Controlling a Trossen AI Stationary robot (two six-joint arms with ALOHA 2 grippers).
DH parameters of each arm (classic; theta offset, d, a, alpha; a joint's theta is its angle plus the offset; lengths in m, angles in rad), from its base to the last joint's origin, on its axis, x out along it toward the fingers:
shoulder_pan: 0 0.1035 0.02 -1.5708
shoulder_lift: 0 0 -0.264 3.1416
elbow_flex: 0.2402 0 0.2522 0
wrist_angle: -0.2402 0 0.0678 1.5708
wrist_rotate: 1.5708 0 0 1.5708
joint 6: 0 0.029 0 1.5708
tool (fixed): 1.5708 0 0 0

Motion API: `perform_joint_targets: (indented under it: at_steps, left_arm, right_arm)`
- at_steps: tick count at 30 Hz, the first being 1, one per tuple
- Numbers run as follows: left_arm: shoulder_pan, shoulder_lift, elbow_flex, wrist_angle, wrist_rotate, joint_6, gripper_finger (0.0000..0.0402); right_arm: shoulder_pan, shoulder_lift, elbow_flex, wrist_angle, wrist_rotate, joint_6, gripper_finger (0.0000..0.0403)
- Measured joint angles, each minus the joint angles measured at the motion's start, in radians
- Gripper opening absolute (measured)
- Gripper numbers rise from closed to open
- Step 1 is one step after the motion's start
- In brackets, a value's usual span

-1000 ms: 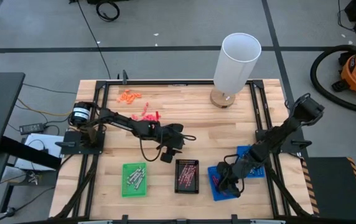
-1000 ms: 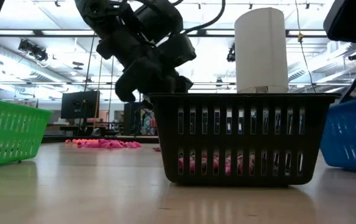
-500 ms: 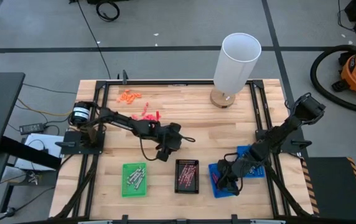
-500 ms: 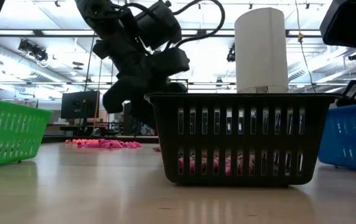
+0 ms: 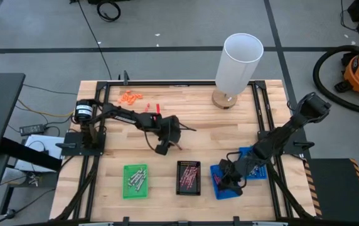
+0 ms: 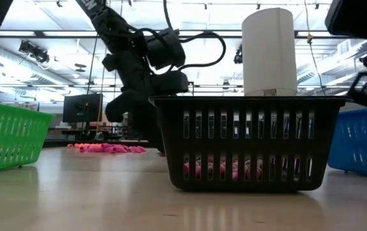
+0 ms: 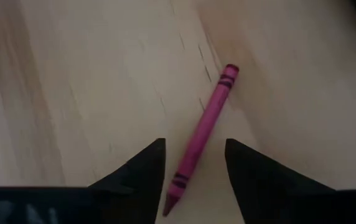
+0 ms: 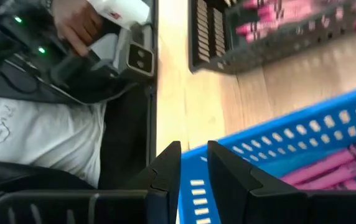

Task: Sort crayons
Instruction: Put the red crayon into the left blue bin

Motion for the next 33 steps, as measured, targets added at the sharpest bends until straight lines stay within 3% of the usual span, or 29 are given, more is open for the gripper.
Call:
perform_joint_targets:
  at_steps: [10,18,25,33]
  left_arm:
    - [0.005,0.0,0.0,-0.056,0.002,0.024,0.009]
    - [0.005,-0.001,0.001,-0.069,0.003,0.043,0.002]
    - [0.005,-0.001,0.001,-0.063,-0.007,0.045,0.0011]
    - [-0.013,-0.006,-0.001,0.037,-0.134,-0.011,0.0011]
  right_arm:
    - [-0.013,-0.141,0.0,-0.159,0.115,-0.056,0.0087]
    - [-0.013,-0.234,0.0,-0.149,0.183,-0.172,0.0087]
    - [-0.013,-0.259,0.0,-0.186,0.226,-0.221,0.0087]
    - [-0.075,-0.287,0.0,-0.176,0.387,-0.474,0.0087]
